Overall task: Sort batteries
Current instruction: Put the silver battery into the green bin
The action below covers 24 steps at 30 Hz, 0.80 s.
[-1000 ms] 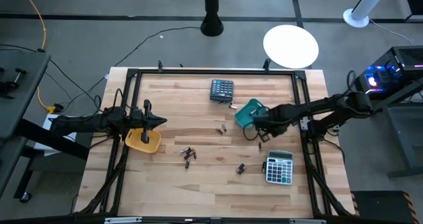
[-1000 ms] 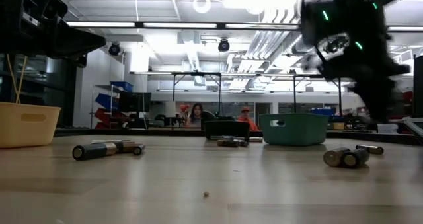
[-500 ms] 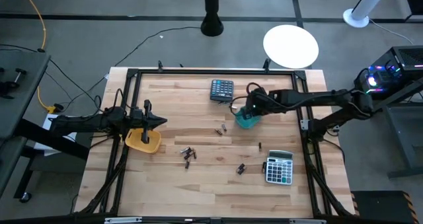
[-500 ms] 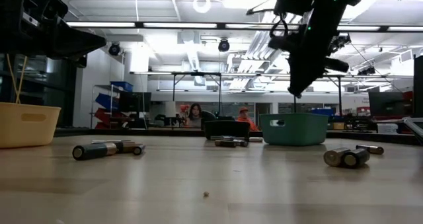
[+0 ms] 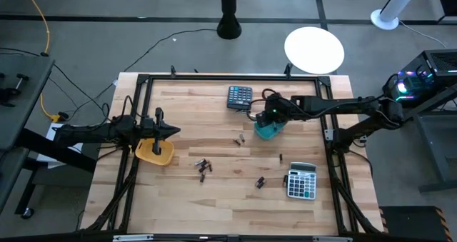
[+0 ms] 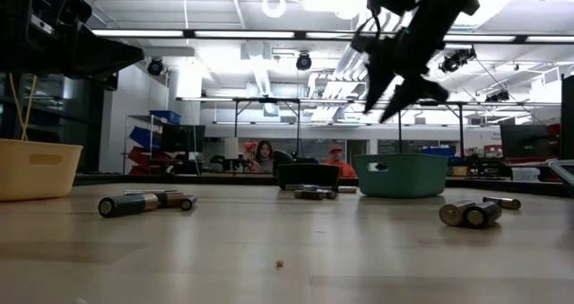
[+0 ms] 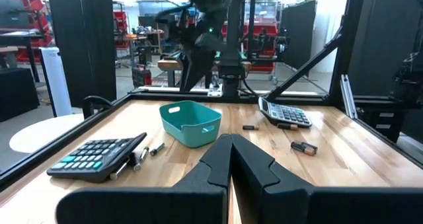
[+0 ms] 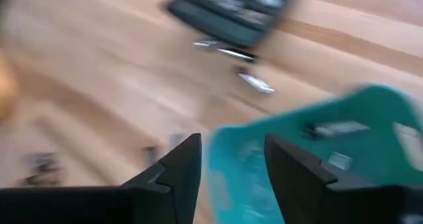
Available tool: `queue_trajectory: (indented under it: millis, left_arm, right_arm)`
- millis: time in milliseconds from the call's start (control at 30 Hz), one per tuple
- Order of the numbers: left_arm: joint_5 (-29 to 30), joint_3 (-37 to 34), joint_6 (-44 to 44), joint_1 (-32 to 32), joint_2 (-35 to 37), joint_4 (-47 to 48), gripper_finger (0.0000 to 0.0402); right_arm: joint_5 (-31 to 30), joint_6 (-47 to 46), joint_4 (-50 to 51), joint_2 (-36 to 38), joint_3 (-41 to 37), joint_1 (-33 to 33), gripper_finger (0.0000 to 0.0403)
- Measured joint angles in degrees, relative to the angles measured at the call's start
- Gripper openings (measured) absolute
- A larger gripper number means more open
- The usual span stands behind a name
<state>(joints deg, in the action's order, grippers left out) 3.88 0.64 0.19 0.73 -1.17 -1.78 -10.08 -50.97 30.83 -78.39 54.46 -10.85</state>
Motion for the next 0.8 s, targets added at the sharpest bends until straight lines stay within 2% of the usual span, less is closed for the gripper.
queue_trajectory:
  millis: [100,200,300,433,500,667,733,800]
  left_arm:
    - [0.0,0.0,-2.2,0.0,0.0,-0.5,0.0]
    - [1.2,0.0,-17.1,0.0,-0.1,-7.4,0.0]
    - [8.0,0.0,-34.6,0.0,-0.3,-16.2,0.0]
    - [17.9,0.0,-45.2,0.0,-0.6,-27.5,0.0]
    - [18.2,0.8,-46.2,0.0,-2.1,-29.0,0.0]
    - [12.5,4.6,-46.4,0.0,-12.3,-25.0,0.0]
    - [13.5,5.7,-44.2,0.1,-17.4,-24.9,0.0]
    - [17.2,7.1,-41.9,0.8,-21.5,-25.1,0.0]
  right_arm:
    - [3.8,1.9,-6.2,0.0,0.0,0.0,0.016]
    - [5.6,2.0,-11.5,0.0,0.0,0.0,0.016]
    - [5.6,1.9,-15.4,0.0,0.0,0.0,0.016]
    - [5.6,1.5,-18.3,0.0,0.0,0.0,0.016]
    - [5.6,1.5,-19.3,0.0,0.0,0.0,0.016]
    - [6.5,1.9,-19.6,-0.7,0.1,-0.7,0.016]
    - [8.8,2.3,-19.6,-2.1,0.3,-1.4,0.016]
    - [10.3,3.4,-19.3,-4.0,1.4,-1.9,0.016]
